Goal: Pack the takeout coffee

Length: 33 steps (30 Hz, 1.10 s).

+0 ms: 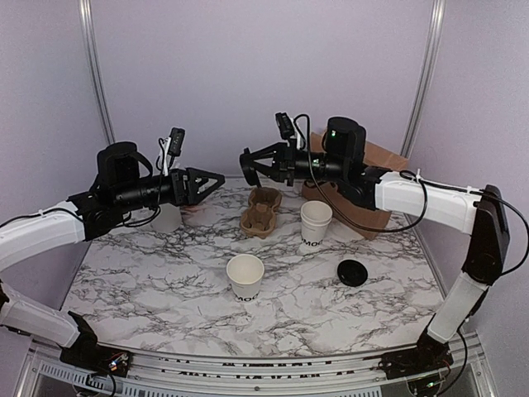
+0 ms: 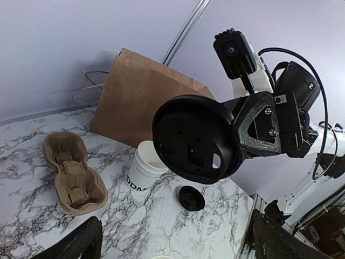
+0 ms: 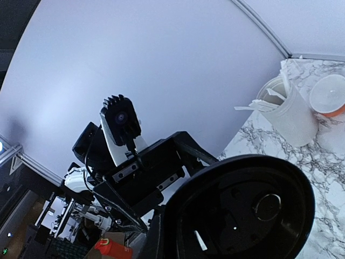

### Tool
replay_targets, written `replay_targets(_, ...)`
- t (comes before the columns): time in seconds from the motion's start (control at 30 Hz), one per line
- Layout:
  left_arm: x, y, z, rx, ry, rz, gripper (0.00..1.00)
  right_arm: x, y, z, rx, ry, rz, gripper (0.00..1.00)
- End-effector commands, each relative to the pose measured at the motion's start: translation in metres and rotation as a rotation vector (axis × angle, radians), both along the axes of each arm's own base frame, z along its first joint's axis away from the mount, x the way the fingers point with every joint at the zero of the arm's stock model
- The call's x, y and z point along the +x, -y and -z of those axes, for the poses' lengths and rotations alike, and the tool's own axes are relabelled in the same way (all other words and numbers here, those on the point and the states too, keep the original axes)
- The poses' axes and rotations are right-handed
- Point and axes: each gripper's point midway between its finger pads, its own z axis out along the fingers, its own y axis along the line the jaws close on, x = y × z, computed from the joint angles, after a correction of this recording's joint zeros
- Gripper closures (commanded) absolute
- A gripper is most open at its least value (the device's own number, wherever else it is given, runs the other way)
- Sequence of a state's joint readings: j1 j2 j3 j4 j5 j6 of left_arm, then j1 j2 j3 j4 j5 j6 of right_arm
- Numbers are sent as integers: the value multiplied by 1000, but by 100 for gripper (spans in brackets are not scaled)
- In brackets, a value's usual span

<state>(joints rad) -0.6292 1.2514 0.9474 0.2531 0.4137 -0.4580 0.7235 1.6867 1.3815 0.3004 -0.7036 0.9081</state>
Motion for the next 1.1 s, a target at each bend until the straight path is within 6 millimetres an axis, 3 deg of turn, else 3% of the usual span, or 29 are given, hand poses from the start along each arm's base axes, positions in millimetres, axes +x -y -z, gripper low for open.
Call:
replay_targets(0.0,-6,2,-50,11,291,56,1,-19,-3,-55,137,69,-98,93)
replay_targets(0.13,-18,11,-67,19,436,142,2,-29,-2,-65,175,73,-148,92)
replay_targets(0.3,-19,16,-79,62,586,141,1,-37,0,-72,190,89,-174,91)
replay_targets(0.43,-16,24,-85,59,601,151,1,-43,2,-77,197,104,-179,90)
replay_targets(0.63,-28,46,-88,57,619,193,1,-48,4,-78,199,104,-184,89)
replay_targets(1.07,-14,44,-89,85,617,117,1,-56,7,-81,204,107,-181,89)
